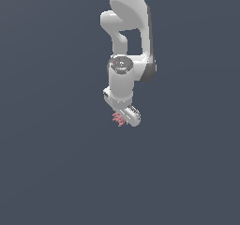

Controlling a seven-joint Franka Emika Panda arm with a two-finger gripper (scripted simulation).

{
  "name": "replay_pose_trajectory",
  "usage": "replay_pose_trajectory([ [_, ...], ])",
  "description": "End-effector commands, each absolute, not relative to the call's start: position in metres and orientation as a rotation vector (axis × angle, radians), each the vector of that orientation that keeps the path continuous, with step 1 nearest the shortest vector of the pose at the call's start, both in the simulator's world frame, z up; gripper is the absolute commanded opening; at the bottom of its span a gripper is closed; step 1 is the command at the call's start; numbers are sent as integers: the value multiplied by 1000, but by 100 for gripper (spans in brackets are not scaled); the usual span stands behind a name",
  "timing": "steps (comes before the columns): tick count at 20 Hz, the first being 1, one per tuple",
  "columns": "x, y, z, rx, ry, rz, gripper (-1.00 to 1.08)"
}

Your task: Pick up the object and move it to a goal position.

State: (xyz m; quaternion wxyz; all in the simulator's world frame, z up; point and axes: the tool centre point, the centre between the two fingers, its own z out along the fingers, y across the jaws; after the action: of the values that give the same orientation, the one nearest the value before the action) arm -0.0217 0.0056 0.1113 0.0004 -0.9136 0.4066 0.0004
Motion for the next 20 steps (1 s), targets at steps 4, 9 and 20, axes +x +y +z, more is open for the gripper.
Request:
replay_pose_trajectory([
  [4,-23,-9,168,-2869,1279,0,-100],
  [9,-24,-22,215,-2869,1279,0,-100],
  [20,-22,-35,269,-2870,1278,0,-100],
])
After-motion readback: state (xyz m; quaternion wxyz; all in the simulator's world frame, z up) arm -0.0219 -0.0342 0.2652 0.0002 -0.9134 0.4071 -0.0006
